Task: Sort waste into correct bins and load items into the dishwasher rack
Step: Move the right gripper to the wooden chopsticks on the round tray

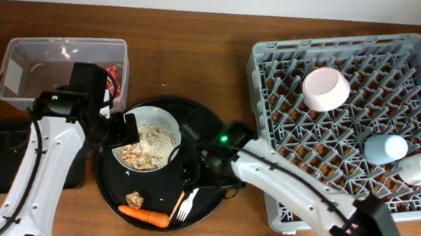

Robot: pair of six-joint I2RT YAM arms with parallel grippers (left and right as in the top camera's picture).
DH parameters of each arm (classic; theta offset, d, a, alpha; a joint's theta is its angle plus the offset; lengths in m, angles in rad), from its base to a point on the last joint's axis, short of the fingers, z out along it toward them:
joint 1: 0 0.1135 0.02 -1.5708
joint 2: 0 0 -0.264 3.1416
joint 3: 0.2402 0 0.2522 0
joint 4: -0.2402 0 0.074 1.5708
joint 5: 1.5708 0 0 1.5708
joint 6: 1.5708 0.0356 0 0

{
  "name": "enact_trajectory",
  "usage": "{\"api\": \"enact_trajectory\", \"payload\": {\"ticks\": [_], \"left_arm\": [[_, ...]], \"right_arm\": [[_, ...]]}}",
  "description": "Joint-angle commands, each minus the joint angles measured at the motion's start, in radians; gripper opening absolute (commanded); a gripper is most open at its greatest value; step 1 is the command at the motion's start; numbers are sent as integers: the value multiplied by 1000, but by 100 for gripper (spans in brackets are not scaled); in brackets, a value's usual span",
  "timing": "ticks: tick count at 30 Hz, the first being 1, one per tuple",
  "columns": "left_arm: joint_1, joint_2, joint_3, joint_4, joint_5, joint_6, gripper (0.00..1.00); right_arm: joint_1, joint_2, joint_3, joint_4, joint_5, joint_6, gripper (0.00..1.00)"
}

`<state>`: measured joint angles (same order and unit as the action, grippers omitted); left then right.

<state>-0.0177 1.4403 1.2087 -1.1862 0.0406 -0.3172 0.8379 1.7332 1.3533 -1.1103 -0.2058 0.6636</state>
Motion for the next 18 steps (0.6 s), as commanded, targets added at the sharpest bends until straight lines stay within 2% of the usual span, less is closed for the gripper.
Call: {"api": "enact_trajectory", "payload": {"ticks": [1,3,9,18], "left_arm": [[-2,2,6,0,3,-3,99],[-2,2,6,0,3,-3,99],[-2,2,6,0,3,-3,99],[-2,2,6,3,3,-3,99]], "right_arm": [[37,65,-8,74,65,86,90],[40,100,-8,167,121,78,91],[39,177,-8,294,166,78,84],[53,234,-8,370,71,132,82]]}}
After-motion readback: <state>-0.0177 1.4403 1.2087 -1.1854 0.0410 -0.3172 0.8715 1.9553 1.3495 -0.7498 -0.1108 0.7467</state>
